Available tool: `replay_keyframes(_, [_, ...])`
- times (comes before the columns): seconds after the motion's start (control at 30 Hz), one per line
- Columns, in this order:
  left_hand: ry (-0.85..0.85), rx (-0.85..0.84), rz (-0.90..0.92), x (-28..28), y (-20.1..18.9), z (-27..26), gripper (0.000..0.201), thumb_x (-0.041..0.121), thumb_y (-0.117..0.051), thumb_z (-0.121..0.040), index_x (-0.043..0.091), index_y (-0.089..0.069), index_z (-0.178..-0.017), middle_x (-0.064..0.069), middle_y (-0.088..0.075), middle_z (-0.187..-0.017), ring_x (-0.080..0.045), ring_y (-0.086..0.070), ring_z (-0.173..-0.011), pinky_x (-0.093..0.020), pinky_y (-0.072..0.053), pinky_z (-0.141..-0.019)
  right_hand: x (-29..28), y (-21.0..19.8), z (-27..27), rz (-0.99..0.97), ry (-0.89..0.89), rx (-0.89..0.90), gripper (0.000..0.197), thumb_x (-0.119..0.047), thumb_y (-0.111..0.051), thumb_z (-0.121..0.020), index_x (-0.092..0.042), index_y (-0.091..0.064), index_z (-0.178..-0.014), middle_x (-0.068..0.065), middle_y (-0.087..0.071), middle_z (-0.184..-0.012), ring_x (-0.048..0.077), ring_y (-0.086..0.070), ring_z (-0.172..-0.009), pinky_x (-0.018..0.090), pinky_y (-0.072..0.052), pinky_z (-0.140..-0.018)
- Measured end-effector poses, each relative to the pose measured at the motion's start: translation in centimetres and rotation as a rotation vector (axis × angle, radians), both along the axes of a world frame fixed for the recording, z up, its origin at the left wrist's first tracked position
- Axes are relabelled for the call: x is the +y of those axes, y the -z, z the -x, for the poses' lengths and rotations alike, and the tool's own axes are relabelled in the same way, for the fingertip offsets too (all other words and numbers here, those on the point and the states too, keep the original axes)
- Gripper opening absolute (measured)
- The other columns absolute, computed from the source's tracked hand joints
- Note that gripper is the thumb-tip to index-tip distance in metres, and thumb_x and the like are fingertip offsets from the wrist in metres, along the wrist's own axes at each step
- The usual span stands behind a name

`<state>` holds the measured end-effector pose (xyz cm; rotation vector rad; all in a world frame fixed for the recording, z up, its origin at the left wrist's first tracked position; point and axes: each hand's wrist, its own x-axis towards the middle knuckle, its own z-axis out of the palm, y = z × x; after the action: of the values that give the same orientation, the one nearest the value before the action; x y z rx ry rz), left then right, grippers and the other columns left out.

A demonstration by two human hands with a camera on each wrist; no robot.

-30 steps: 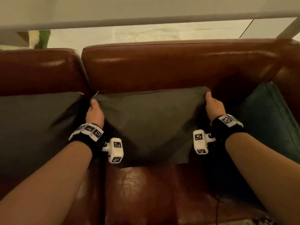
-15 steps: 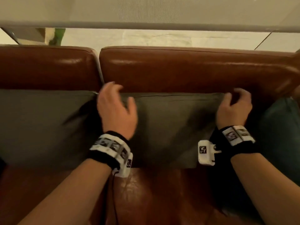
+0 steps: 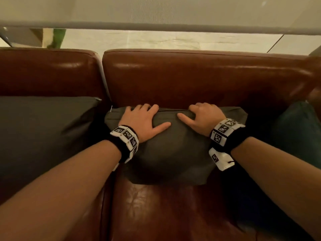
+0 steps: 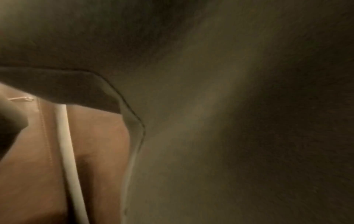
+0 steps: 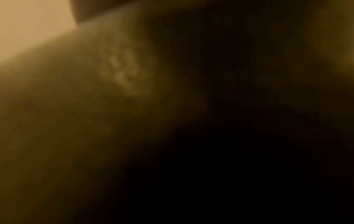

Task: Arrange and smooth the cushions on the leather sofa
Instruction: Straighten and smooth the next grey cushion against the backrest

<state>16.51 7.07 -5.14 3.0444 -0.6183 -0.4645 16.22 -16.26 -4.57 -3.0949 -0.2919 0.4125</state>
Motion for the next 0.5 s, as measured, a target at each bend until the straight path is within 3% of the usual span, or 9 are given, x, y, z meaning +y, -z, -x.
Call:
replay_keyframes(0.07, [-0.069,-0.046,-0.04,-0.9,-0.2,-2.3,0.081,0.081,-0.013,-0.085,0.027,-0.034,-0.141,-0.005,-0.051,-0.138,-0.031,-0.047,-0.126,-0.057,-0.031,-0.107,0.1,-0.5,-2.5,0.069,0.073,0.04,0.071,-0.076,-0.02,-0.089,-0.022,-0.057,-0.116,0.005,-0.061,-0.115,0.029,-0.054,-0.111,0.044,-0.04,-0.092])
replay_keyframes(0.17, [-0.15,-0.21,0.052,-2.8,-0.3,-2.4,0.065,0.06,-0.025,-0.096,0.019,-0.036,-0.144,-0.007,-0.045,-0.146,-0.033,-0.038,-0.135,-0.057,-0.024,-0.113,1.3,-0.9,-3.0,0.002,0.132,-0.174,0.053,-0.054,-0.034,-0.098,-0.016,-0.051,-0.131,0.01,-0.054,-0.134,0.033,-0.047,-0.125,0.047,-0.038,-0.1])
replay_keyframes(0.27, [0.063,-0.251,0.153,-3.9,1.3,2.3,0.065,0.05,-0.024,-0.096,0.017,-0.031,-0.151,-0.004,-0.033,-0.158,-0.028,-0.026,-0.146,-0.055,-0.015,-0.118,3.8,0.8,1.8,-0.166,0.067,-0.268,0.051,-0.041,-0.03,-0.1,-0.015,-0.047,-0.14,0.008,-0.046,-0.147,0.029,-0.039,-0.137,0.046,-0.031,-0.111])
replay_keyframes(0.37, [0.113,-0.219,0.091,-1.8,3.5,2.9,0.067,0.057,-0.023,-0.094,0.028,-0.023,-0.155,0.003,-0.024,-0.162,-0.027,-0.019,-0.149,-0.06,-0.011,-0.117,2.9,3.5,4.2,-0.07,-0.037,-0.197,0.06,-0.052,-0.022,-0.1,-0.025,-0.026,-0.154,-0.002,-0.025,-0.16,0.02,-0.017,-0.149,0.044,-0.01,-0.121])
replay_keyframes(0.5, [-0.057,-0.268,0.022,2.5,4.2,-1.7,0.07,0.065,-0.021,-0.093,0.027,-0.032,-0.15,-0.008,-0.043,-0.15,-0.036,-0.035,-0.139,-0.053,-0.017,-0.118,-3.8,4.9,1.5,-0.026,0.175,-0.207,0.068,-0.063,-0.015,-0.095,-0.03,-0.021,-0.154,-0.004,-0.022,-0.161,0.02,-0.015,-0.149,0.044,-0.008,-0.121])
